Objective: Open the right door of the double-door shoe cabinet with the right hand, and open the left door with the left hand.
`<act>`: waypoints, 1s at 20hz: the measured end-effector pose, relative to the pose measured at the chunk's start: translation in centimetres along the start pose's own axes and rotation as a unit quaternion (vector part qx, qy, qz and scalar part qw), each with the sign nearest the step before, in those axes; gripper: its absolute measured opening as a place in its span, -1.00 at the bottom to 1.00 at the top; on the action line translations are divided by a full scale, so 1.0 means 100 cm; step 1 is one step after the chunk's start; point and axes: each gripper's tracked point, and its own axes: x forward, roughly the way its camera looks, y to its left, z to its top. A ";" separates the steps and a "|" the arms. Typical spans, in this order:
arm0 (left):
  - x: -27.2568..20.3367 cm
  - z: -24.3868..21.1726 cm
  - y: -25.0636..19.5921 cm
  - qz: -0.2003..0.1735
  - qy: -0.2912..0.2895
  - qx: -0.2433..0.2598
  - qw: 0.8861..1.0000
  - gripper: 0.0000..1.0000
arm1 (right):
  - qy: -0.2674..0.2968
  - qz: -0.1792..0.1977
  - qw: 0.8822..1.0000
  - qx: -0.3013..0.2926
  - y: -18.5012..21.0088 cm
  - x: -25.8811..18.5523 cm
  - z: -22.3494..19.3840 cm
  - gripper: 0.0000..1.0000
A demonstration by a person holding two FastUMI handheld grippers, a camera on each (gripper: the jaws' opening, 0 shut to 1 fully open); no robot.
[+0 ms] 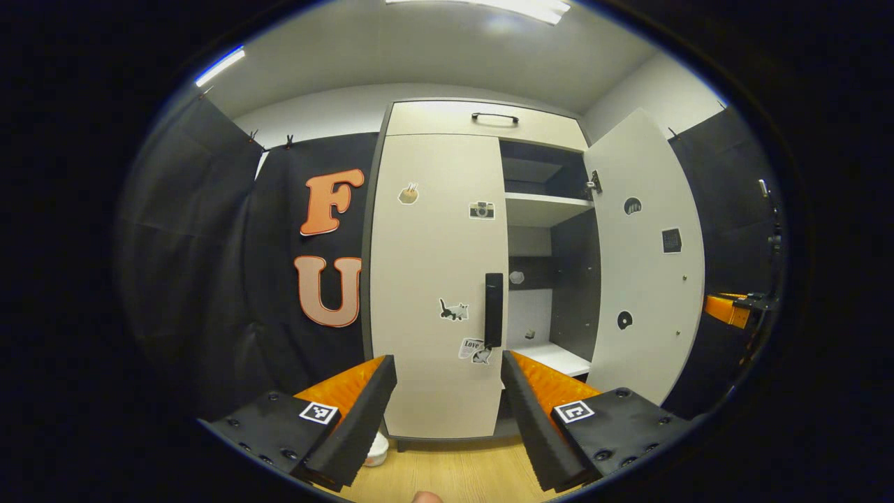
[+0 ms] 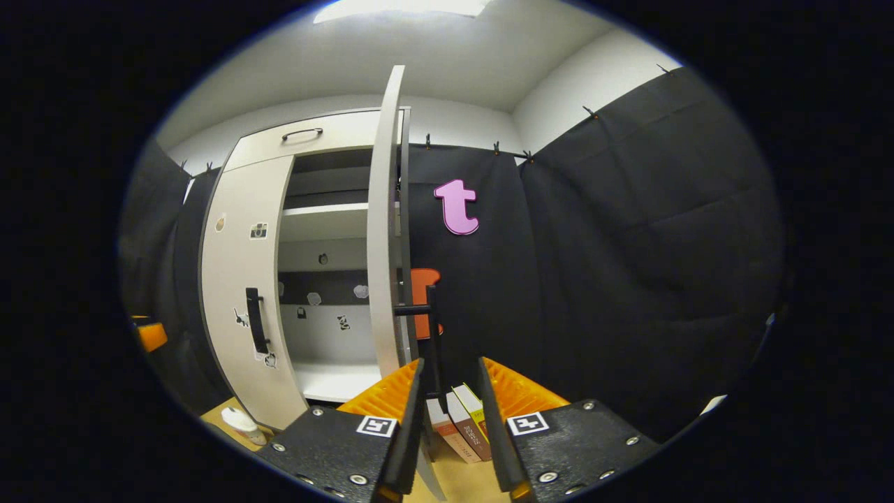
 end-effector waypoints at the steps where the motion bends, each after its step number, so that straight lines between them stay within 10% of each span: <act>1: 0.006 -0.001 -0.004 -0.002 0.000 0.002 1.000 0.93 | 0.000 -0.003 1.000 -0.003 -0.004 -0.001 -0.001 0.11; 7: 0.056 0.001 -0.032 -0.007 -0.012 -0.006 1.000 0.92 | 0.001 0.002 1.000 -0.016 -0.008 0.000 -0.010 0.85; 20: 0.179 -0.030 -0.054 0.019 0.008 0.019 1.000 0.92 | -0.041 -0.018 0.999 -0.027 -0.035 0.008 -0.001 0.86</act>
